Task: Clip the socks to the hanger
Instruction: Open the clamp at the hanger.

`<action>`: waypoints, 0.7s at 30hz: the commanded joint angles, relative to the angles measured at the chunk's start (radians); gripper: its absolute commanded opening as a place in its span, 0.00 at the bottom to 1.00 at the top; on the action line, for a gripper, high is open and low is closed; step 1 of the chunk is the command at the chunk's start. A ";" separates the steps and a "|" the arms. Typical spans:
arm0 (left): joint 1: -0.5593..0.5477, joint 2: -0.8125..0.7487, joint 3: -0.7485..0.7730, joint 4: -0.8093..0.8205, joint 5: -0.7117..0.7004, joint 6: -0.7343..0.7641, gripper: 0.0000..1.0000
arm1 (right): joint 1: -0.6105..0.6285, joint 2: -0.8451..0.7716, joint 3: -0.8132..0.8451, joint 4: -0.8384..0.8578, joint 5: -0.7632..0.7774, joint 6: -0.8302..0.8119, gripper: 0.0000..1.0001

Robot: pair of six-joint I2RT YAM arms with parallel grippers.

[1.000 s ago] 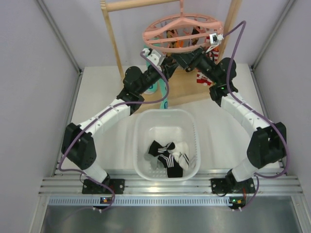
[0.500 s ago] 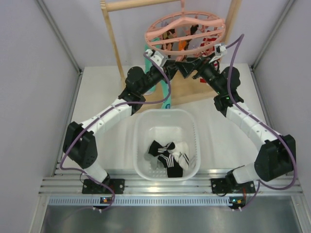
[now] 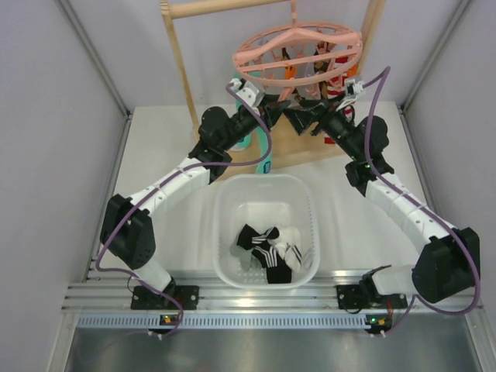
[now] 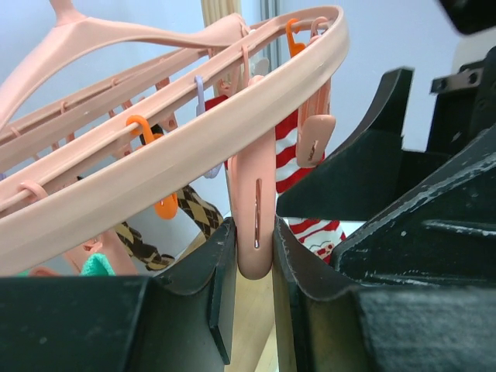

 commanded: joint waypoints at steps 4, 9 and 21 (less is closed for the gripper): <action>0.008 -0.006 -0.030 0.161 0.032 0.003 0.00 | 0.037 0.014 0.023 0.114 0.079 0.191 0.82; 0.009 -0.003 -0.076 0.232 0.029 0.019 0.00 | 0.046 0.034 0.076 0.123 0.152 0.231 0.75; 0.009 0.005 -0.075 0.253 0.046 0.019 0.00 | 0.052 0.106 0.102 0.163 0.149 0.230 0.61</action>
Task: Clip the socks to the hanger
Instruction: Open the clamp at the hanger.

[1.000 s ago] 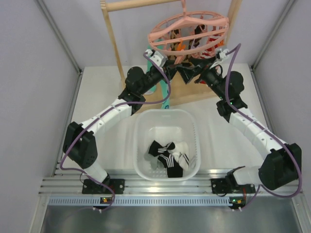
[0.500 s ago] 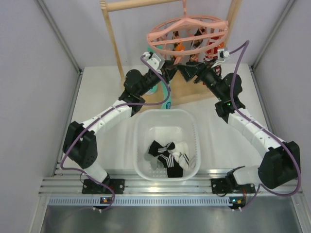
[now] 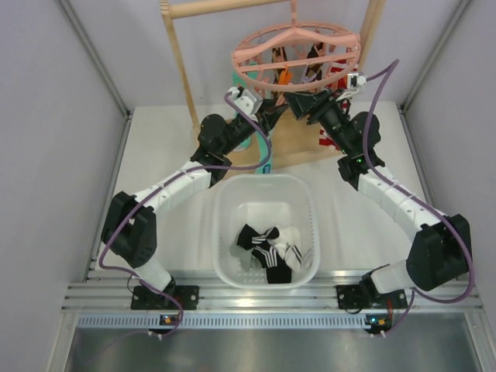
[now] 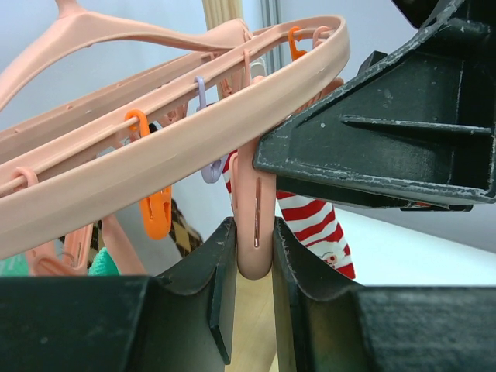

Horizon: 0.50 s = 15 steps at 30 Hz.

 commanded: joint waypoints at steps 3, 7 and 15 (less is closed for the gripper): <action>0.000 -0.009 0.005 0.104 0.029 -0.004 0.00 | 0.018 0.025 0.058 0.075 -0.015 0.011 0.61; 0.000 -0.019 0.000 0.105 0.032 -0.019 0.00 | 0.023 0.047 0.089 0.083 -0.066 0.030 0.59; 0.000 -0.023 -0.011 0.108 0.034 -0.019 0.00 | 0.023 0.054 0.094 0.084 -0.063 0.051 0.30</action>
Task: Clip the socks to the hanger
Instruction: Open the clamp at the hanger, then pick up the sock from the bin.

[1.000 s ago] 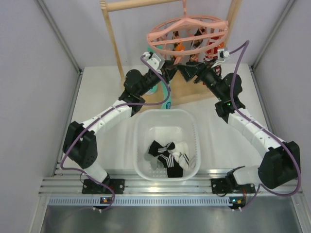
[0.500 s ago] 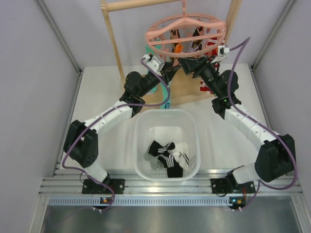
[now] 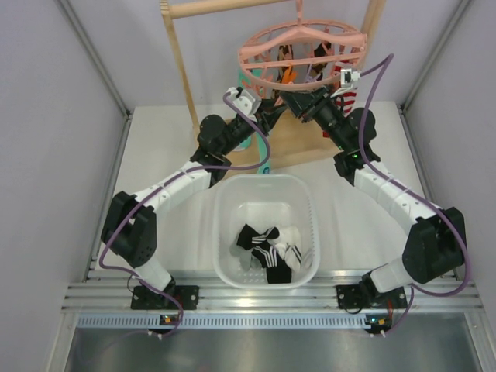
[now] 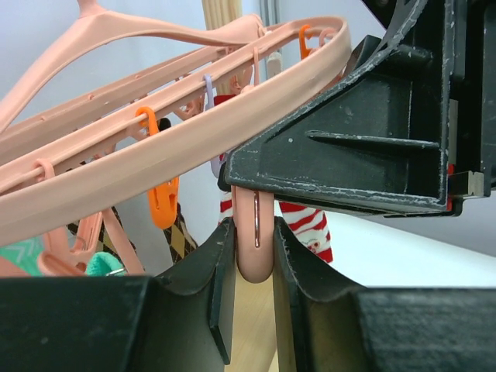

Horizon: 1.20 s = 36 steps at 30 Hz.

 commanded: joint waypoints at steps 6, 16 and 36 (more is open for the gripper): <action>-0.003 -0.037 -0.009 0.076 0.032 -0.014 0.26 | 0.010 -0.015 0.037 0.052 0.019 0.004 0.00; 0.065 -0.225 -0.076 -0.177 0.107 -0.056 0.64 | 0.002 -0.019 0.042 0.035 0.015 -0.005 0.00; 0.180 -0.350 0.021 -1.817 0.429 0.719 0.57 | -0.008 -0.028 0.045 -0.011 -0.024 -0.085 0.00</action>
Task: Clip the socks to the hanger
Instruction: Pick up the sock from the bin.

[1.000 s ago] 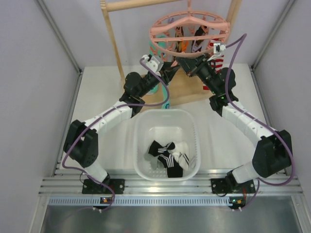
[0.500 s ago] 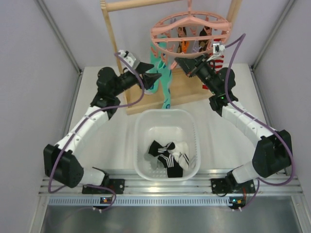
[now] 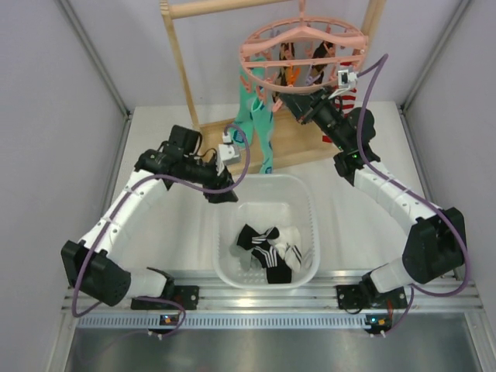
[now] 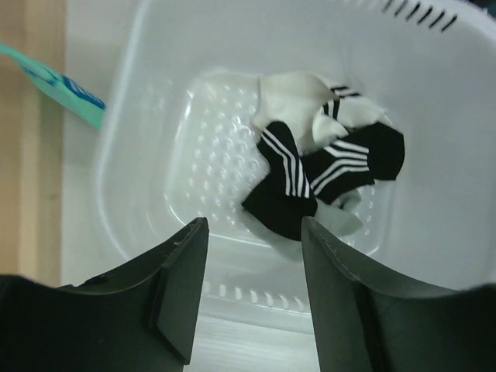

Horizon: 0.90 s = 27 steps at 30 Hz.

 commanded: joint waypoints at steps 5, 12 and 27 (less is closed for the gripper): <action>-0.232 -0.084 -0.212 -0.003 -0.177 0.017 0.57 | -0.008 -0.032 0.037 -0.001 -0.008 -0.048 0.00; -0.334 0.057 -0.260 0.186 -0.220 -0.084 0.50 | -0.008 -0.034 0.037 -0.021 -0.015 -0.061 0.00; -0.407 0.252 -0.161 0.191 -0.647 -0.269 0.47 | -0.015 -0.037 0.037 -0.033 -0.021 -0.074 0.00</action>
